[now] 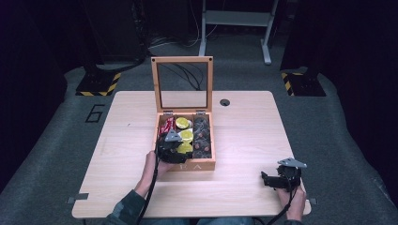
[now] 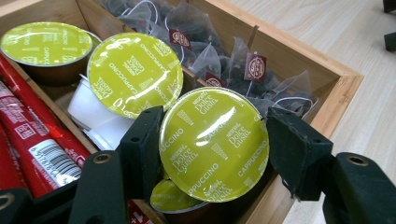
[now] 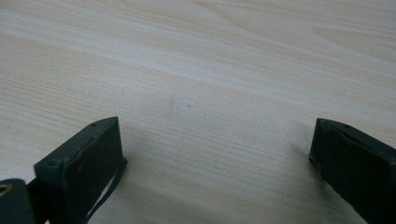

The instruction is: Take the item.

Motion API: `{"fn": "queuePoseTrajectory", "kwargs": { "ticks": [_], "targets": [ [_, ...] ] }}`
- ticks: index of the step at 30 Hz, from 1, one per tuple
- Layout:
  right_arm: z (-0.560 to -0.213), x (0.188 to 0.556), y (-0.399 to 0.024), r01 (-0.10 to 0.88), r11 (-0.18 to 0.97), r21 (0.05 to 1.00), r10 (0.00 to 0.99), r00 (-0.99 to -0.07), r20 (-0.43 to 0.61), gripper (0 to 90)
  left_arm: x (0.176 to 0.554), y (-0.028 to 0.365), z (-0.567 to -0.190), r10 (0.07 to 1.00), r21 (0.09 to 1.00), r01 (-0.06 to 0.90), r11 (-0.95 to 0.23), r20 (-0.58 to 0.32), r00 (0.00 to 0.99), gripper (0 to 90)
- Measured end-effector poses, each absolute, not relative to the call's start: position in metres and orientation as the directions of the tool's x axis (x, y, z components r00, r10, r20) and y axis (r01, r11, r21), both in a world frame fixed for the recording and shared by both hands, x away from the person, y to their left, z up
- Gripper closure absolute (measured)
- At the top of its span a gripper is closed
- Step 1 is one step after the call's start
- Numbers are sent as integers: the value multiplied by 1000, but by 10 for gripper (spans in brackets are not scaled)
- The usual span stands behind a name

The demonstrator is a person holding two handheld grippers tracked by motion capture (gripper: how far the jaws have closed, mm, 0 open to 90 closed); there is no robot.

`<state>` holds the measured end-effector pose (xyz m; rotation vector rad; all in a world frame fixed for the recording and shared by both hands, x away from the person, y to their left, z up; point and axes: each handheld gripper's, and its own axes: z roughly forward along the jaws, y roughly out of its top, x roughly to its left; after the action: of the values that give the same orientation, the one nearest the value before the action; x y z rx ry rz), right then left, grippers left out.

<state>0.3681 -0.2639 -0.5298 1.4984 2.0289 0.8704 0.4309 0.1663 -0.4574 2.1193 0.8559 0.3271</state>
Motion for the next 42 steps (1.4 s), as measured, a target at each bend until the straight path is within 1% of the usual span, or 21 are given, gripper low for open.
{"fn": "queuePoseTrajectory", "kwargs": {
  "ticks": [5,18,20,27,40,42],
  "targets": [
    [-530,368,-264,659,202,725,956,-293,0,19,430,170,-455,675,777,467,-423,-74,734,389],
    [-530,368,-264,659,202,724,956,-293,0,19,423,182,-437,681,802,433,-411,-45,731,390],
    [-530,368,-264,659,202,725,956,-293,0,19,422,182,-436,686,805,438,-400,-54,726,390],
    [-530,368,-264,659,202,724,956,-293,0,19,419,197,-427,701,824,422,-378,-43,712,390],
    [-530,368,-264,659,203,724,956,-294,0,19,417,226,-417,735,834,417,-362,-20,678,390],
    [-530,368,-264,659,203,725,956,-294,0,19,417,230,-416,742,836,423,-348,-30,669,390]
  ]
}}
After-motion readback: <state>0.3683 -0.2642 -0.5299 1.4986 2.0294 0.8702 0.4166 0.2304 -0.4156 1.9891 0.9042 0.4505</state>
